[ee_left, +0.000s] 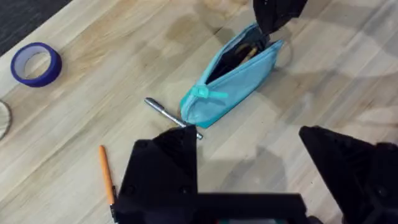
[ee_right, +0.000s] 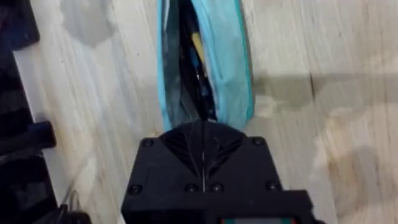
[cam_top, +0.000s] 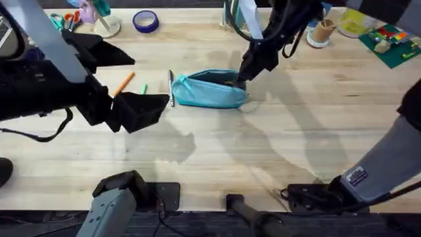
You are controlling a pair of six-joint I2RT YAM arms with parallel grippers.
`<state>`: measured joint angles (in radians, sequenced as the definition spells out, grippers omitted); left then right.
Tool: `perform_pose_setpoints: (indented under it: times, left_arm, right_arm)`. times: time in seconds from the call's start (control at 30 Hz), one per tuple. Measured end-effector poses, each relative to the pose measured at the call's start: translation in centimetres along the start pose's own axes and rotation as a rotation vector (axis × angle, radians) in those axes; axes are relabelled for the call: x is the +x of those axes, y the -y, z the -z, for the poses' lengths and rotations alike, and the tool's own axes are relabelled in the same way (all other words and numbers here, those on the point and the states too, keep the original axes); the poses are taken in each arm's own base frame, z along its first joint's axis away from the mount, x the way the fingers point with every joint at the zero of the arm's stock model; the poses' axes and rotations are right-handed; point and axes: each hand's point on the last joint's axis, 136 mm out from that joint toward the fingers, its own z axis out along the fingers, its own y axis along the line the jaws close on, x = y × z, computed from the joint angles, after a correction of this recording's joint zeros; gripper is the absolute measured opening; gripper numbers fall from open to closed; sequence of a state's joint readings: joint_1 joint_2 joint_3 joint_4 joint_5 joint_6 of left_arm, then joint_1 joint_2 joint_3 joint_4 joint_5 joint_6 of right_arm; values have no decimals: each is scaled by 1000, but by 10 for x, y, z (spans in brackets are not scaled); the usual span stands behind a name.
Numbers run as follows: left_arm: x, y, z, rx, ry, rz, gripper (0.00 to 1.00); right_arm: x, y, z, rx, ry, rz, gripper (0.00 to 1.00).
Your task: Unzip the bag, pick up the pens from the table one at a time and place them inside, then zip the bag closed.
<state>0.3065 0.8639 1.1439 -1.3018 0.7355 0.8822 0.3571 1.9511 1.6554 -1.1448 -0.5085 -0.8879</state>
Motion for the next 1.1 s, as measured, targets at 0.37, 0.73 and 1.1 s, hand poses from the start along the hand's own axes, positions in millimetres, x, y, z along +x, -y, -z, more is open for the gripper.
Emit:
perform_pose_setpoints:
  times: [0.37, 0.73, 1.1]
  left_arm:
    - [2, 2, 0, 7, -6, 8, 993]
    - [2, 3, 0, 11, -9, 13, 993]
    - [2, 3, 0, 11, -9, 13, 993]
  right_arm:
    - [-11, -15, -15, -33, -13, 47, 33]
    - [-6, -14, -36, -81, -46, 31, 33]
    - [-7, -15, -36, -86, -42, 33, 961]
